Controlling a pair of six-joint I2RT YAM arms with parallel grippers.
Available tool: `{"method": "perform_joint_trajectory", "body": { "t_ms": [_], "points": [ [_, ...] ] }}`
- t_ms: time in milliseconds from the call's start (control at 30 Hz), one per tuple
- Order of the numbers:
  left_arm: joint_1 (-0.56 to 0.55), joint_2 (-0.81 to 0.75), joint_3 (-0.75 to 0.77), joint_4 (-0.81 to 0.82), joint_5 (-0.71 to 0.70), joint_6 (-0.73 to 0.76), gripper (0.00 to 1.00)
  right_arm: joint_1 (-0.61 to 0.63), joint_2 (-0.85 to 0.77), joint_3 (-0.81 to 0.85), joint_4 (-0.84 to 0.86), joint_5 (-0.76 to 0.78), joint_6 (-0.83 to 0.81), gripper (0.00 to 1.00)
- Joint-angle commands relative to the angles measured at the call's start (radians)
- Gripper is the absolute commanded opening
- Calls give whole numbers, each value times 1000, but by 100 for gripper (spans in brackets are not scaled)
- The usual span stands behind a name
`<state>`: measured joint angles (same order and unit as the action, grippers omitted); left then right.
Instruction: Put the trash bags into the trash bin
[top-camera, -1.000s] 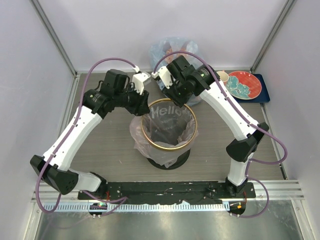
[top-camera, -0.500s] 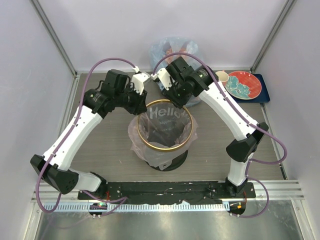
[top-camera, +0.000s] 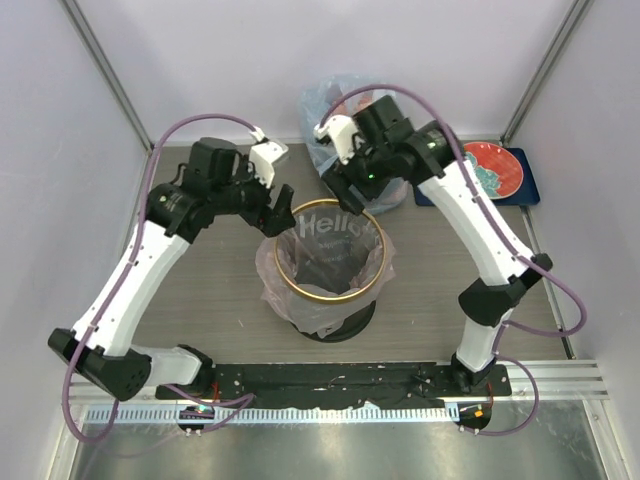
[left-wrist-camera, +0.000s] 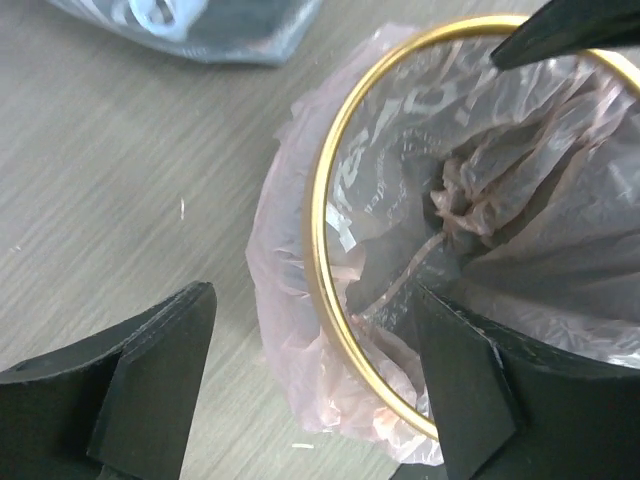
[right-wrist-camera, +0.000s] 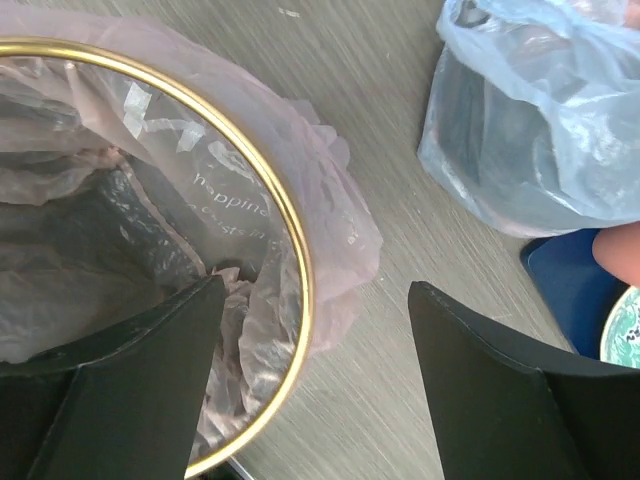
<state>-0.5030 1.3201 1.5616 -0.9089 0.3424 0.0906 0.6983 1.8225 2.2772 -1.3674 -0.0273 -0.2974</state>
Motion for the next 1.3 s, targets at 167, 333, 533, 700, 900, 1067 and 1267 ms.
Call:
{"method": "perform_joint_trajectory", "body": {
  "t_ms": [167,333,533,700,900,1067,1267],
  "points": [
    [70,-307,-255,370,393,-27,89,-321,-281,-174,72,-589,-29,81],
    [70,-311,-363,479,510,-35,81,-321,-400,-384,204,-697,-17,76],
    [70,-260,-413,466,510,138,73,-321,-445,-548,295,-792,9,65],
    [70,-272,-506,518,540,169,73,-321,-442,-654,356,-804,15,61],
    [70,-271,-594,556,572,172,73,-319,-419,-743,384,-813,-3,59],
    [70,-282,-621,524,555,210,73,-321,-437,-843,393,-787,-45,58],
    [70,-303,-607,481,497,245,79,-321,-457,-831,418,-786,-40,58]
  ]
}}
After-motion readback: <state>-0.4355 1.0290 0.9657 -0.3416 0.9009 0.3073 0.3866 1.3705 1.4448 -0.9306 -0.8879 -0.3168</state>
